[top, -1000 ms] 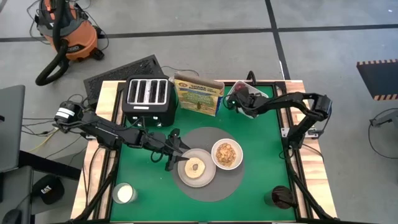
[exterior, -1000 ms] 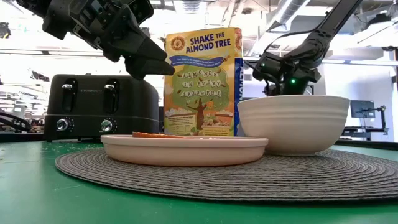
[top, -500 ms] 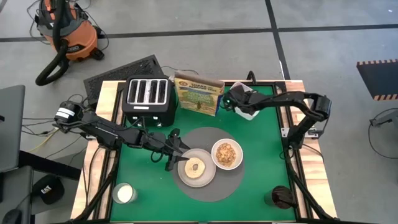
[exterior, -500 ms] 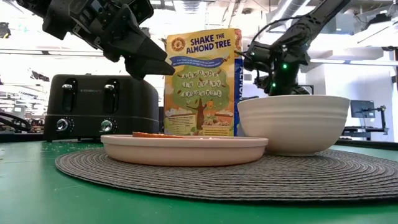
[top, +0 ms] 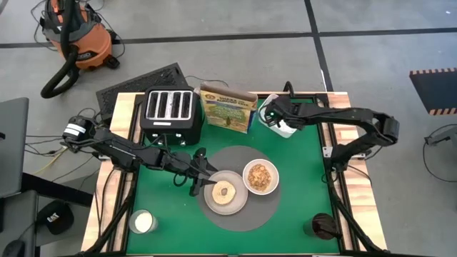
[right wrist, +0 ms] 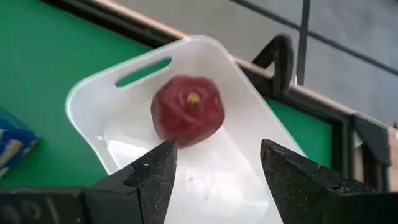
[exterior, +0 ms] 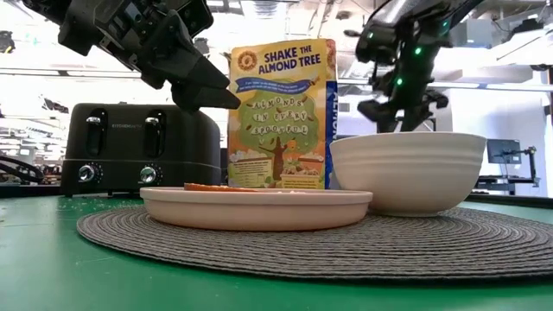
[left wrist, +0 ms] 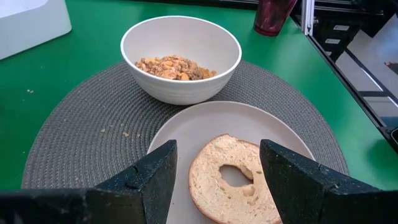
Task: Arrange a breakfast setting
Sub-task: Put the apple on the table placemat to the top of the dark white plate
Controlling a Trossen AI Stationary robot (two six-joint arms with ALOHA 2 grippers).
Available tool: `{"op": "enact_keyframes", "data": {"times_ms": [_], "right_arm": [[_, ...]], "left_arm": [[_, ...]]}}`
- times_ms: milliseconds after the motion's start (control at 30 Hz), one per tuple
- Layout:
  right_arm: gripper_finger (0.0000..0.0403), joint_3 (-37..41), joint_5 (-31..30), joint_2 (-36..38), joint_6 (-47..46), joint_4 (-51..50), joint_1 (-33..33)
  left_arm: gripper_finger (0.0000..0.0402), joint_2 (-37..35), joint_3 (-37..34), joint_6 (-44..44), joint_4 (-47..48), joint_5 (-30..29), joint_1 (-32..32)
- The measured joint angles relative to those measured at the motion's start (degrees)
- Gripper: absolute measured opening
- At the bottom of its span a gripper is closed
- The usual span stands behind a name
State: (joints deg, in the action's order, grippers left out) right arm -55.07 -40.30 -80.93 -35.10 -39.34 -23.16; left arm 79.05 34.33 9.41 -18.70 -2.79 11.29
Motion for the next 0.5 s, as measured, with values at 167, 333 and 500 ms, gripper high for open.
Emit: {"op": "enact_keyframes", "data": {"times_ms": [167,333,500], "right_arm": [[0.026,0.0,2.1,3.5,3.5,1.1,-0.4],[0.0263,0.0,8.4,3.7,5.8,2.5,-2.6],[0.0295,0.0,13.7,1.1,8.3,4.2,-5.4]], "left_arm": [[0.0214,0.0,0.0,-0.1,-0.1,0.0,0.0],[0.0214,0.0,0.0,-0.1,-0.2,0.0,0.0],[0.0214,0.0,0.0,0.0,-0.1,0.3,0.0]]}}
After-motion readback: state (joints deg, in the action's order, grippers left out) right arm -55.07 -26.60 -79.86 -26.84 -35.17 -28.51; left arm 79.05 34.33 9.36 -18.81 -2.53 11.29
